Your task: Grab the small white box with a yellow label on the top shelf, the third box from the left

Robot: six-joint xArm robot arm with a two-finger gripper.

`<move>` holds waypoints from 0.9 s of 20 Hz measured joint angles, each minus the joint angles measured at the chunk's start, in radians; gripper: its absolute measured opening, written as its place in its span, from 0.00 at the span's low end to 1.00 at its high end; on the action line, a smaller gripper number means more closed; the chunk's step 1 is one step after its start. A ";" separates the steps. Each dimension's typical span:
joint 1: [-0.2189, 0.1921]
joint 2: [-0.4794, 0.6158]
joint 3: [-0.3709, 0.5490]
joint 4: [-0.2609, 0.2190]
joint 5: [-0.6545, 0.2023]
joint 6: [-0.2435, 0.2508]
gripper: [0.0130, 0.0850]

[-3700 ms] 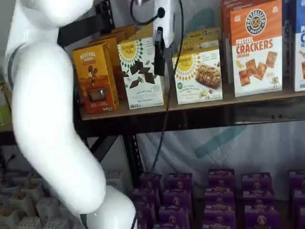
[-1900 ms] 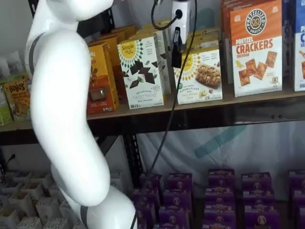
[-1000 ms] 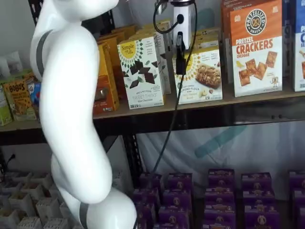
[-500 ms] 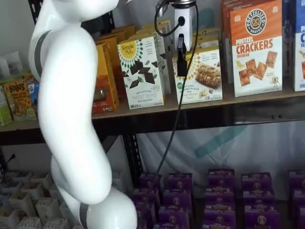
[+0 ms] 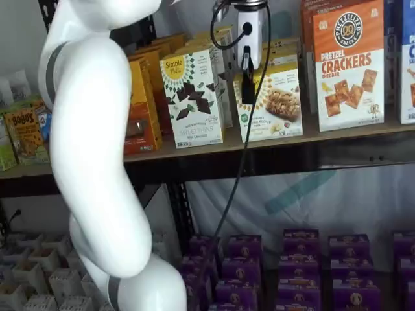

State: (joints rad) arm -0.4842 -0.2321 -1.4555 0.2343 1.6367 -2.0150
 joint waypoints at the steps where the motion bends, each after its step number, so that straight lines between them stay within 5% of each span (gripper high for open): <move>1: 0.000 0.001 -0.001 0.000 0.002 0.000 0.67; 8: -0.005 0.001 -0.005 0.012 0.003 -0.002 0.44; 13: -0.005 0.000 -0.004 0.011 0.002 -0.002 0.44; 18: -0.009 0.002 -0.010 0.016 0.009 -0.004 0.33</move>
State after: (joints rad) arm -0.4930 -0.2304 -1.4654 0.2499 1.6459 -2.0188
